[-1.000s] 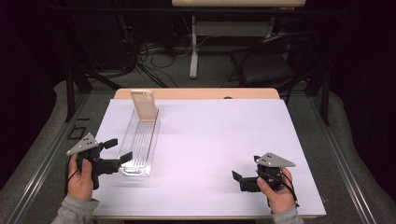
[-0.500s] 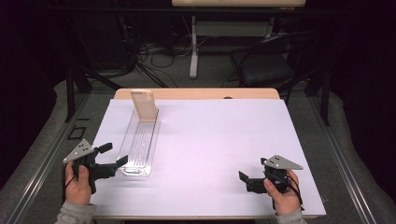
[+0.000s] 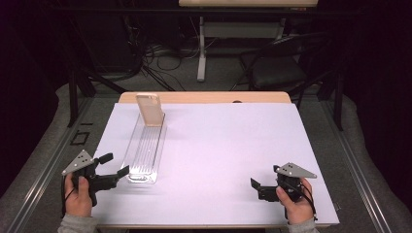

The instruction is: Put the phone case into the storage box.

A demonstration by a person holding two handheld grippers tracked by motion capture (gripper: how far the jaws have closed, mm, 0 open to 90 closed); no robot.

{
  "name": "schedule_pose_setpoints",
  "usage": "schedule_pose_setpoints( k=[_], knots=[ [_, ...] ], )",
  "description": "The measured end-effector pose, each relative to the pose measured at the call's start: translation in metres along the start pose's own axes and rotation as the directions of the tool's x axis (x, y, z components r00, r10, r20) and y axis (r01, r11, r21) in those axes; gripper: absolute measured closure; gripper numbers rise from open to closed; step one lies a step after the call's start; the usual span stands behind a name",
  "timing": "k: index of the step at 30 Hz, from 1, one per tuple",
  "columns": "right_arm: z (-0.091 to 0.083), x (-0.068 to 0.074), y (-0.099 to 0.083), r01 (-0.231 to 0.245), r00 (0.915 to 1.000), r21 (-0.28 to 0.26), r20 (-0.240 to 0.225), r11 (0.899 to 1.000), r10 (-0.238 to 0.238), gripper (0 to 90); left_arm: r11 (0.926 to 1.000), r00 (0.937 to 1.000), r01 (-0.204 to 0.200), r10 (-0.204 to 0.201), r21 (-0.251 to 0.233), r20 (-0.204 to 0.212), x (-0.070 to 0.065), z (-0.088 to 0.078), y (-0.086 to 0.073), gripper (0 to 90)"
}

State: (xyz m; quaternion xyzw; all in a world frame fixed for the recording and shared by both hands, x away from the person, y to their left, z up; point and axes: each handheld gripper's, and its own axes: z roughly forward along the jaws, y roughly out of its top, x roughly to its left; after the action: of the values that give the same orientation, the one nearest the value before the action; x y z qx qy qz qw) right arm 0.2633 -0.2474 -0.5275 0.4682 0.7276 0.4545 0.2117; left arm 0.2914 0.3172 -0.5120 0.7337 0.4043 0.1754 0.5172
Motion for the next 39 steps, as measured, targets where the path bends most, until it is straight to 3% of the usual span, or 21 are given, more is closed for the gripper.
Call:
schedule_pose_setpoints(
  k=[11,18,27,39],
  knots=[
    [0.004,-0.002,-0.005,-0.001,0.9999,-0.001,0.01,1.0,0.001,1.2,0.9997,0.9997,-0.023,0.023,0.008,0.012,0.001,0.005,-0.005,11.6],
    [0.007,-0.003,-0.009,-0.005,0.9999,0.01,0.013,1.0,0.005,1.2,0.9997,0.9999,-0.015,0.015,0.019,0.007,0.004,0.009,-0.009,11.6],
    [0.014,-0.001,-0.014,0.022,0.9997,0.032,0.011,0.999,-0.023,1.3,0.9989,0.9991,-0.042,0.042,0.021,0.004,0.004,0.012,-0.011,11.6],
    [0.017,0.002,-0.017,0.029,0.9996,0.039,0.002,0.999,-0.029,1.3,0.9995,0.9997,-0.023,0.023,0.022,0.007,0.008,0.013,-0.015,11.6]
  ],
)
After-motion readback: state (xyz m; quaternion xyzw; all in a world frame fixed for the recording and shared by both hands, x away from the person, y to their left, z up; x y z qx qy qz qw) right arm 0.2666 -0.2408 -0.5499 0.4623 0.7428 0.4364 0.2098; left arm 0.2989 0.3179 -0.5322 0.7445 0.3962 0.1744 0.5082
